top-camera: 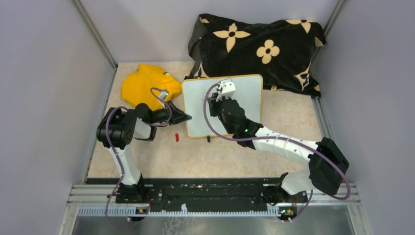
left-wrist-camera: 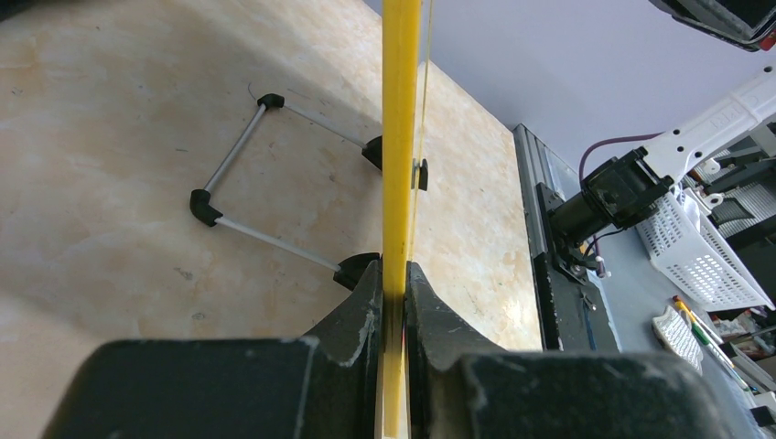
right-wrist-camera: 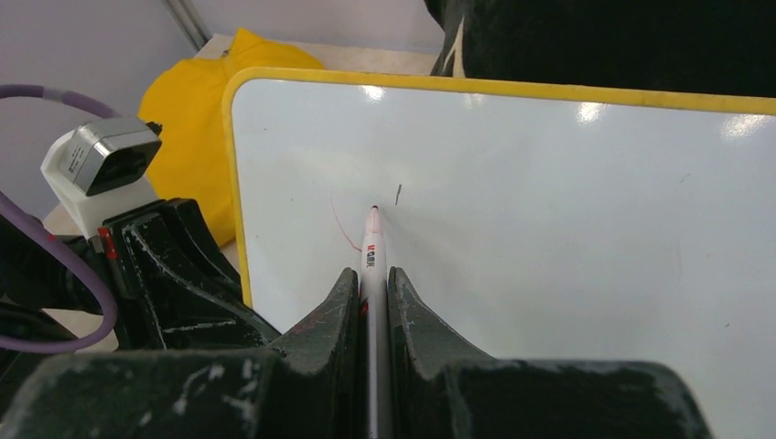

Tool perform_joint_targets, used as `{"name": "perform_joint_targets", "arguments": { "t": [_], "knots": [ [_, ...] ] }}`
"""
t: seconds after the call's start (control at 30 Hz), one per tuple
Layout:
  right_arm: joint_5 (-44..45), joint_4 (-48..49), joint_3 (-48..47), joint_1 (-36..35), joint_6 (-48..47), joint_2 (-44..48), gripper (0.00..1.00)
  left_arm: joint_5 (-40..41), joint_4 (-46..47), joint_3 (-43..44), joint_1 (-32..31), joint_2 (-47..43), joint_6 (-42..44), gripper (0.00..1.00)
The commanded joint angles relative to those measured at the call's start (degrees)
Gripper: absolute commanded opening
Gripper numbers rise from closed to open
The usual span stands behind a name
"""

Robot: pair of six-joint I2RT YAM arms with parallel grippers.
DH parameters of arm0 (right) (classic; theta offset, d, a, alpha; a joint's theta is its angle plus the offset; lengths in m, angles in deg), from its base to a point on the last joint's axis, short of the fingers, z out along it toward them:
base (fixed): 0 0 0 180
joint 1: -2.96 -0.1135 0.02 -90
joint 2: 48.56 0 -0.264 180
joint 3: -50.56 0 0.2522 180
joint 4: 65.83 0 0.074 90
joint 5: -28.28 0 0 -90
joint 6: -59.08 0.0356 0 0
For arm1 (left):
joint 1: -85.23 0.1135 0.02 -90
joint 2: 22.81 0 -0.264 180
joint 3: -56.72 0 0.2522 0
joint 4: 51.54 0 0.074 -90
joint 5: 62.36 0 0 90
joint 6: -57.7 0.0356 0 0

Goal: Write a sentence on the whiteboard

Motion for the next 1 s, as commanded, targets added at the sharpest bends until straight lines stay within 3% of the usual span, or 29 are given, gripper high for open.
{"name": "perform_joint_targets", "arguments": {
  "t": [0.0, 0.5, 0.97],
  "knots": [
    [-0.8, 1.3, -3.1, 0.4, 1.3, -0.8, 0.0, -0.4, 3.3, -0.4, -0.2, 0.6, 0.5, 0.0],
    [-1.4, -2.9, -1.7, 0.7, 4.0, -2.4, 0.0, -0.4, 3.5, -0.4, -0.2, 0.5, 0.4, 0.0],
    [-9.4, -6.0, -1.8, 0.2, 7.2, -5.3, 0.0, -0.4, 3.5, -0.4, -0.2, 0.4, 0.4, 0.0]
  ]
}}
